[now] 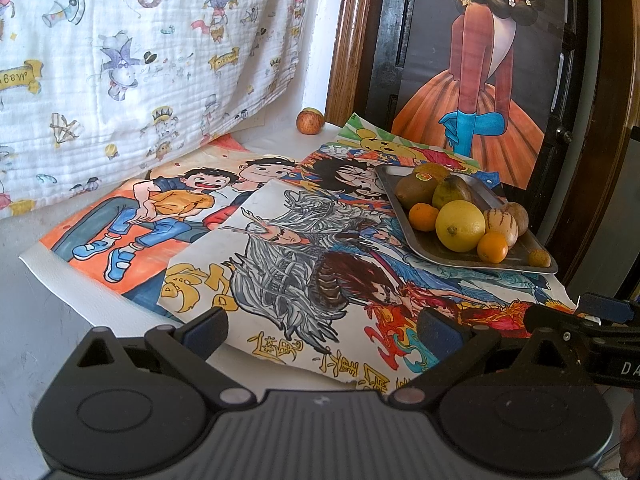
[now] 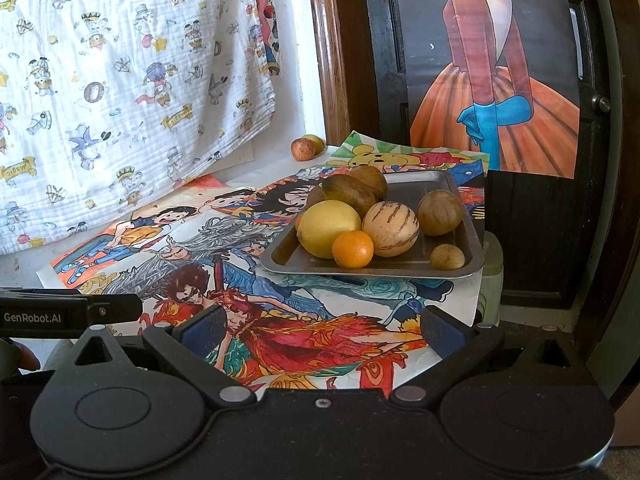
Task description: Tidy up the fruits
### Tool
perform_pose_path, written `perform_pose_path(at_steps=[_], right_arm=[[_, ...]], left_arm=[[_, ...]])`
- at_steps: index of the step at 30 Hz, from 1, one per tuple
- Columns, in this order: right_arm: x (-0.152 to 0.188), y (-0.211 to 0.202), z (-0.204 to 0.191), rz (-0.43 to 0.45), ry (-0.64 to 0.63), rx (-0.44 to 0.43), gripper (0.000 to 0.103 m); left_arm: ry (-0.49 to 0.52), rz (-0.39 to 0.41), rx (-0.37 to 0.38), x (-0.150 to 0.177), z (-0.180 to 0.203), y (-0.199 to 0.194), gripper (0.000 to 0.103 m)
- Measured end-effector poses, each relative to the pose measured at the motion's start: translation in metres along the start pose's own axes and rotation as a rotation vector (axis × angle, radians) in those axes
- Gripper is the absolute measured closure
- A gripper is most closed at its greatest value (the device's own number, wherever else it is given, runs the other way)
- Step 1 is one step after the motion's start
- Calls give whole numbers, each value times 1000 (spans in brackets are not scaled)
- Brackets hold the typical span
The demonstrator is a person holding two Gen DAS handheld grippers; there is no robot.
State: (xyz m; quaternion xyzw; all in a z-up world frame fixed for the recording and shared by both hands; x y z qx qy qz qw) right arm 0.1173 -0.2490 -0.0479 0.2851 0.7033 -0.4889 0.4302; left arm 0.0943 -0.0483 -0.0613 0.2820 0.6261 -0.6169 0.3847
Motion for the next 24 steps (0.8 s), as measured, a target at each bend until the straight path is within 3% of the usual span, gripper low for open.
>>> perform_pose_path(at_steps=[24], right_arm=[[4, 1, -4, -5, 0, -1, 1]], left_arm=[[-5, 4, 3, 2, 0, -1, 0]])
Point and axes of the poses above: each gripper's, at about its wrist camera, not at the fingertips, and y roughly the way its jaws point, z to its right, x to its underside, the point moved 7 cm from there along y, roughly the way its jaws point, and after that the axes turned 6 degrees about -x, right-handed, at the moved point
